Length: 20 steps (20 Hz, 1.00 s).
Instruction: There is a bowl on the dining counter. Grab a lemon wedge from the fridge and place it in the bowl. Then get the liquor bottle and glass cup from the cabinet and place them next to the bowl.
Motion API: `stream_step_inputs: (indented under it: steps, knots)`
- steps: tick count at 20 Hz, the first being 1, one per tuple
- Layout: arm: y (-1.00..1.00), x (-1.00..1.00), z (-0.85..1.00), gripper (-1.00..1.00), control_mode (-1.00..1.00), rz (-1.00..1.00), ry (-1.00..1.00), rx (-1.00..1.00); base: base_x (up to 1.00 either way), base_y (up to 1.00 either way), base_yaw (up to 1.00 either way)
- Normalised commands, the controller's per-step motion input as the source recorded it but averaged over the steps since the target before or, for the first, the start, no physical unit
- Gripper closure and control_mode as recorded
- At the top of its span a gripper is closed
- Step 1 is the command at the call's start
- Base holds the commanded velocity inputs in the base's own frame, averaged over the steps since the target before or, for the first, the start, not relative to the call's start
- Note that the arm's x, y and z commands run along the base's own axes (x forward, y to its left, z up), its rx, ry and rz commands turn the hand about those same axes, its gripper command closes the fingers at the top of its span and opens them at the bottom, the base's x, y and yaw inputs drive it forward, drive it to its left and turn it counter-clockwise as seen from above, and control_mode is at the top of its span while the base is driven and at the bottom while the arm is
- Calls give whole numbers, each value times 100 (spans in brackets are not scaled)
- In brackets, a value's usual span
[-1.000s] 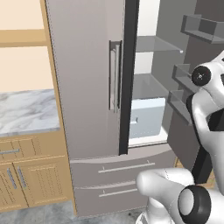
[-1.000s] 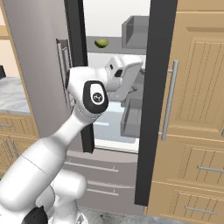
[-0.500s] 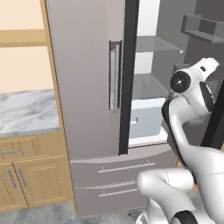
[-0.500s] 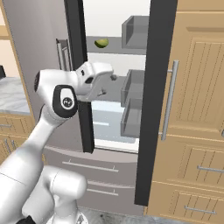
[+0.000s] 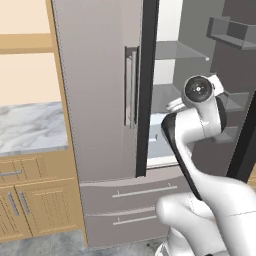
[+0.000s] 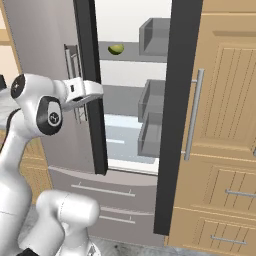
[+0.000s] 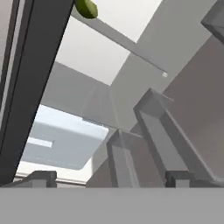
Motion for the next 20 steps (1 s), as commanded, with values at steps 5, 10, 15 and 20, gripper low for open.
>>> stream_step_inputs:
  steps: [5,10,15,20]
  knots:
    - [100,22,-14,-100,-100,11,0,41,0,0,0]
    - [100,28,-13,-100,-100,12,0,37,0,0,0]
    - [54,47,-1,-100,-100,9,5,22,0,0,0]
    - [11,53,0,-100,-100,4,0,3,0,0,0]
